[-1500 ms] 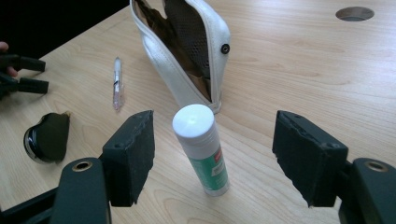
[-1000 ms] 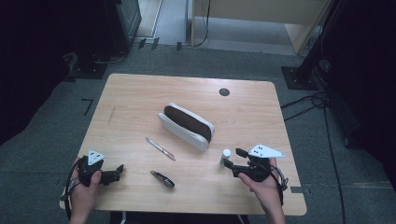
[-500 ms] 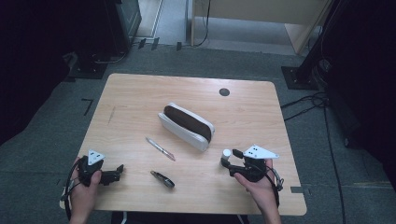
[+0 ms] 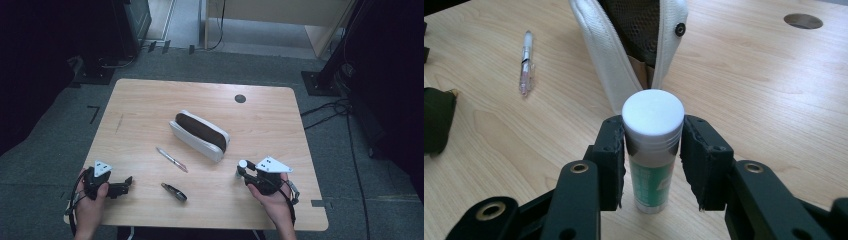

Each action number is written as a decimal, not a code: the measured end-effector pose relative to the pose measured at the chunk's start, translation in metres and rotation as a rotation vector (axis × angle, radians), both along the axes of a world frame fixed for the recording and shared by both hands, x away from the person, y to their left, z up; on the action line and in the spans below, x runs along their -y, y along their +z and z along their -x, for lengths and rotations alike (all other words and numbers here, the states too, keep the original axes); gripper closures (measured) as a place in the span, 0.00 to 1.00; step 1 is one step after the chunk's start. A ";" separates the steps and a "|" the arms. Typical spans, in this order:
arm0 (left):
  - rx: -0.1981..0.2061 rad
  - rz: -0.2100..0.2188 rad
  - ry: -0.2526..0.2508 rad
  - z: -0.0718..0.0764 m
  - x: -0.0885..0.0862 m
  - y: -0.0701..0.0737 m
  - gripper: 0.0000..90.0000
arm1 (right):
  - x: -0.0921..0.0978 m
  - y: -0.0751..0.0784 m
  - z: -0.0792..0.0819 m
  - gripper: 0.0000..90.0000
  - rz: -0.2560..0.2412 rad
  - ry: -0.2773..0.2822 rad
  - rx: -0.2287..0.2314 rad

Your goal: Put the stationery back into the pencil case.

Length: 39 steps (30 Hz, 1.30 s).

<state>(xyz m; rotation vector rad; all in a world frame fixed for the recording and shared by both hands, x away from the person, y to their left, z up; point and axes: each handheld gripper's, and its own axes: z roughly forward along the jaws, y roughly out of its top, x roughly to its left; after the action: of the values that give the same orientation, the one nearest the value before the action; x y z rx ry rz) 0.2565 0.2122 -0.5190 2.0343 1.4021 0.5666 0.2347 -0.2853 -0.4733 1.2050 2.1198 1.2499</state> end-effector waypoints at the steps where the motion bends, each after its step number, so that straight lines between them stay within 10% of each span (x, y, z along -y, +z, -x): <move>1: 0.000 0.000 0.000 0.000 0.000 0.000 0.00 | 0.001 0.000 0.000 0.69 -0.002 -0.003 0.000; 21: 0.000 0.001 0.000 0.000 0.000 0.000 0.00 | -0.002 0.001 -0.005 0.73 -0.069 -0.005 0.023; 39: -0.001 0.002 0.001 0.000 0.000 0.000 0.00 | -0.016 0.042 -0.012 0.73 -0.094 -0.004 0.077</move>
<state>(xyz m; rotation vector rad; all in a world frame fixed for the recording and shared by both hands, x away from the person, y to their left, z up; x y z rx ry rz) 0.2564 0.2121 -0.5190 2.0328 1.4034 0.5649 0.2472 -0.2697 -0.4309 1.1791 2.0232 1.3853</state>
